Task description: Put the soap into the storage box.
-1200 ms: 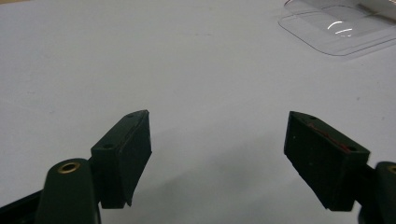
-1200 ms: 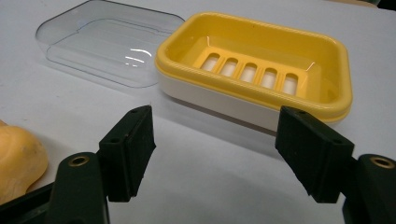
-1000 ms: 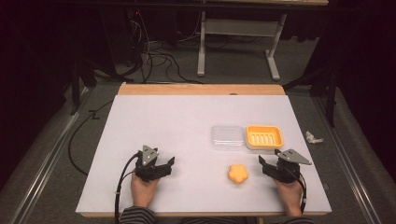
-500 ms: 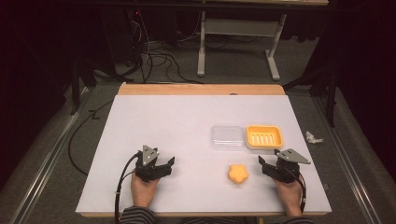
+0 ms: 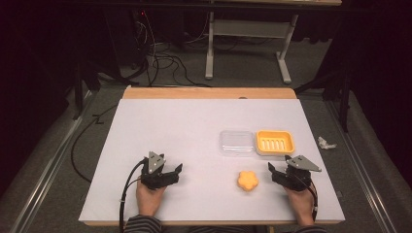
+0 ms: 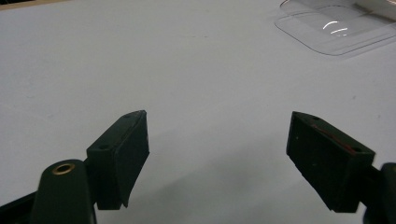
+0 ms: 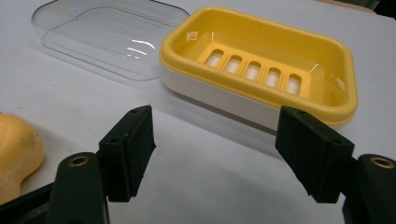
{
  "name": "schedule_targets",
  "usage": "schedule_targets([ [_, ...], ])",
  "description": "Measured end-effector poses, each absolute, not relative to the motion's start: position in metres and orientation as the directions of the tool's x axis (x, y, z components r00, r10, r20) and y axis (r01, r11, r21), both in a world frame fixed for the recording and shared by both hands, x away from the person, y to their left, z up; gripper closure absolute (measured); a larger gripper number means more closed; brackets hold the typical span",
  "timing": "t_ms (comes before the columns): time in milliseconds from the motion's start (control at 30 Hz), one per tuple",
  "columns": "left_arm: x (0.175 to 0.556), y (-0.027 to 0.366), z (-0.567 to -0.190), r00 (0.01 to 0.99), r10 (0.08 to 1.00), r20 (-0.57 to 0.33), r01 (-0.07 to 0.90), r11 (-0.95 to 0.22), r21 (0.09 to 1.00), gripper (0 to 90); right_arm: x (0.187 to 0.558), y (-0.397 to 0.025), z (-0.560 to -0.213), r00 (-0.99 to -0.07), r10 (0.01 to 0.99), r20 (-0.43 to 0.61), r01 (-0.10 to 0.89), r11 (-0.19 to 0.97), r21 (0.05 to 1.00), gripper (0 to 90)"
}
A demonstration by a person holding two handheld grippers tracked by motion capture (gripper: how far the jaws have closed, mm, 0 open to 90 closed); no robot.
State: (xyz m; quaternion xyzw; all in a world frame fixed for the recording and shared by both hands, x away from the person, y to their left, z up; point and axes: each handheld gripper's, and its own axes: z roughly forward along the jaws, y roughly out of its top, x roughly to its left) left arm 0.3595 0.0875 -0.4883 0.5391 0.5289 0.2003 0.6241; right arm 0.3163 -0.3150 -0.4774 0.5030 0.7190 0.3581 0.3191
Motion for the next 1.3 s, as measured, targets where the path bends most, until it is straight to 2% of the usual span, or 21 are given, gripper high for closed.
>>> schedule_targets([
  [167,0.36,0.088,-0.488,0.358,0.821,-0.446,0.323,0.34,0.884,21.8,0.318,-0.314,-0.477,-0.298,0.95,-0.097,0.51,0.245,0.825,26.9],
  [833,0.36,0.087,-0.488,0.357,0.818,-0.451,0.323,0.345,0.881,21.4,0.299,-0.316,-0.473,-0.374,0.926,0.048,0.519,0.166,0.839,22.4],
  [1300,0.36,0.088,-0.488,0.356,0.82,-0.449,0.324,0.342,0.882,21.4,0.282,-0.3,-0.471,-0.439,0.896,0.065,0.511,0.19,0.838,20.2],
])
